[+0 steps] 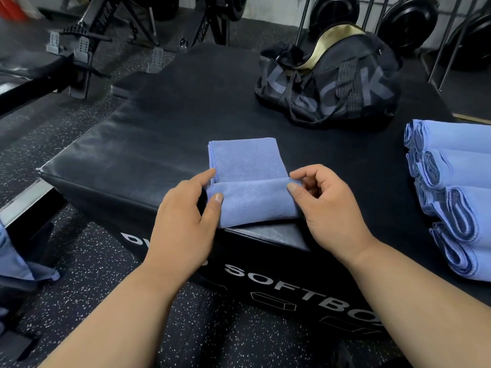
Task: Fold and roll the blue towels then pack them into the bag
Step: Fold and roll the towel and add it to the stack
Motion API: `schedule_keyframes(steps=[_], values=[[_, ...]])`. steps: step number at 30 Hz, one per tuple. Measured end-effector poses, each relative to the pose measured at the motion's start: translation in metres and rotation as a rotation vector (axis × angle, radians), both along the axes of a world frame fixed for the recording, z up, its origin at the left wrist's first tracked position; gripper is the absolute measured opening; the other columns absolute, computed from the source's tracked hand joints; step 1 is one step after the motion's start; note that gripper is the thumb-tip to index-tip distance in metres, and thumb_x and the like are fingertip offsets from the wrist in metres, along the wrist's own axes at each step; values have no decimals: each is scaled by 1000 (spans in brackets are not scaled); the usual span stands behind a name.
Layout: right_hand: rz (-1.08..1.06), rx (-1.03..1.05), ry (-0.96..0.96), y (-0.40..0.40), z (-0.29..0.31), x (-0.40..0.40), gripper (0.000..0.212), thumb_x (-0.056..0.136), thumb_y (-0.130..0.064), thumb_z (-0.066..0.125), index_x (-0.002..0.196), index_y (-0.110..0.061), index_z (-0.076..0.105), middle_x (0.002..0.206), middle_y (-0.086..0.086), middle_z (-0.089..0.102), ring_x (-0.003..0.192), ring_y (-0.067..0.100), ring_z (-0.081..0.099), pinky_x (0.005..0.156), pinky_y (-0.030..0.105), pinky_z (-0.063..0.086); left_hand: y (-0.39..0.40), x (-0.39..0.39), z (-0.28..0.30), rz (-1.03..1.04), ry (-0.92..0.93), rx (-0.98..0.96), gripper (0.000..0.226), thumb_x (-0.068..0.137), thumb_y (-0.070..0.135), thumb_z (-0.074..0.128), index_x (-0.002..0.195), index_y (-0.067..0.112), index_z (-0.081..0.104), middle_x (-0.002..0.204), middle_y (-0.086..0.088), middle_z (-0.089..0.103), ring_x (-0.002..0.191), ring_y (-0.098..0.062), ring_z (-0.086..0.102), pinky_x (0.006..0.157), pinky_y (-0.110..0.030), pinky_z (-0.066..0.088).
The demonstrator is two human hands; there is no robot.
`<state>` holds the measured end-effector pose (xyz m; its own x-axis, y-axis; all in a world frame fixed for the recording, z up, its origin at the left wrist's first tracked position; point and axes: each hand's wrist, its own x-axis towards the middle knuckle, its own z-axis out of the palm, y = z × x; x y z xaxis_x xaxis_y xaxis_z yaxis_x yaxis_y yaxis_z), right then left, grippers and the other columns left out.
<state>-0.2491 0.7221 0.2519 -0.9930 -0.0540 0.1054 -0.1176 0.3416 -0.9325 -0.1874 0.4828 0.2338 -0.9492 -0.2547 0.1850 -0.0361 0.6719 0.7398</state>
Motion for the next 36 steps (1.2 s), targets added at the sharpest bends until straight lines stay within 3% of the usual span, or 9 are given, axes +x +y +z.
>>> schedule_keyframes(steps=[7,11,15,19,26,29,32,34,36], values=[[-26,42,-19,-1,1,-5,7,97,-25,73,97,-32,71,92,-4,68,80,2,61,72,12,47,11,-1,2,131,56,97,32,102,34,63,133,40,61,117,21,65,105,2,59,90,-20,44],[-38,127,-30,-2,-2,-8,4,96,-31,72,93,-34,71,90,-11,69,85,7,64,76,23,52,13,-5,3,180,45,112,24,100,36,66,123,40,65,107,21,67,97,4,62,83,-22,46],[-63,122,-13,-4,-2,-8,4,95,-30,72,92,-33,72,91,-13,71,89,6,66,79,25,53,16,-5,4,211,68,137,18,99,34,68,117,38,68,106,21,69,95,2,64,83,-25,49],[-88,31,29,-5,2,-9,8,95,-26,73,91,-32,72,93,-11,71,91,8,66,80,20,52,19,-4,10,232,110,217,15,99,34,68,109,45,63,104,25,68,94,3,65,80,-18,46],[-70,176,2,-6,-3,-13,6,95,-30,72,91,-33,71,88,-15,70,86,6,65,74,22,47,17,-8,7,211,76,107,18,99,35,66,112,45,60,110,22,63,93,6,61,79,-16,44],[-66,187,28,-6,-3,-12,9,96,-28,70,91,-35,72,92,-14,68,86,5,63,76,22,46,9,-4,8,145,165,52,23,97,28,70,118,40,68,126,18,56,105,3,62,94,-21,50],[7,301,241,-2,-4,-7,12,98,-31,69,104,-36,77,117,-21,58,103,2,59,93,16,43,-5,0,8,-53,228,-120,24,98,29,72,121,32,77,141,14,57,132,-6,50,116,-21,33],[144,447,389,4,-6,-5,26,97,-41,65,119,-34,77,136,-16,55,118,4,51,106,13,34,-15,2,6,-217,157,-207,39,94,43,72,132,33,73,149,16,55,141,-10,44,121,-26,30],[308,560,383,11,-7,-6,44,94,-54,62,134,-36,71,148,-12,53,131,7,47,115,17,29,-25,3,2,-324,21,-276,64,85,57,68,146,39,60,158,22,45,150,-11,37,126,-34,28]])
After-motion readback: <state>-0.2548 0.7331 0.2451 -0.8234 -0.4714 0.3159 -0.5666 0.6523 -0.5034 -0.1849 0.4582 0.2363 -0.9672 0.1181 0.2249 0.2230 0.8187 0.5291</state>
